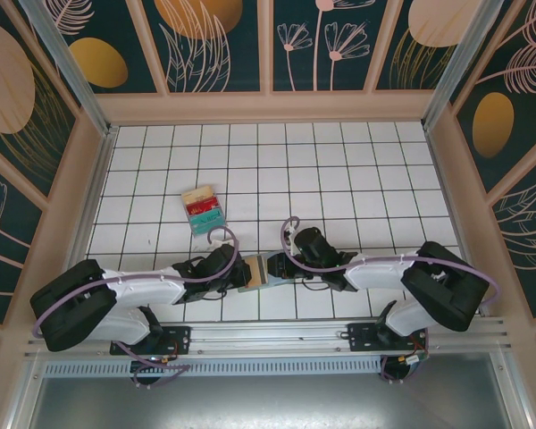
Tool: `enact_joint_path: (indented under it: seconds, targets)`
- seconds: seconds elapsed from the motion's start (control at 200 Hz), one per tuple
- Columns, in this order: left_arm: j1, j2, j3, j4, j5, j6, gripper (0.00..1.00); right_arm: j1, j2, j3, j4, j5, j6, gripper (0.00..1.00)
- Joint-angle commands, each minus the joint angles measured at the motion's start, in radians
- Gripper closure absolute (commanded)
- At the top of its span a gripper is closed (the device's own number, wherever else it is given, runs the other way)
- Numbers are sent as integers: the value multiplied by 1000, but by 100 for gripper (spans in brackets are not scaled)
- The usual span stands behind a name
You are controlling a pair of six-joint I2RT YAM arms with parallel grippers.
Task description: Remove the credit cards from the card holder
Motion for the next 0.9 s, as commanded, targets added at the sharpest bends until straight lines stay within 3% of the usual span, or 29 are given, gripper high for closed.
enact_joint_path:
  seconds: [0.0,0.475,0.896]
  targets:
    - [-5,13,1,-31,18,17,88,11,16,29,22,-17,19,72]
    - [-4,1,-19,-20,25,6,91,10,101,63,40,-63,33,77]
    - [-4,5,-23,-20,28,5,91,8,98,64,-24,1,32,78]
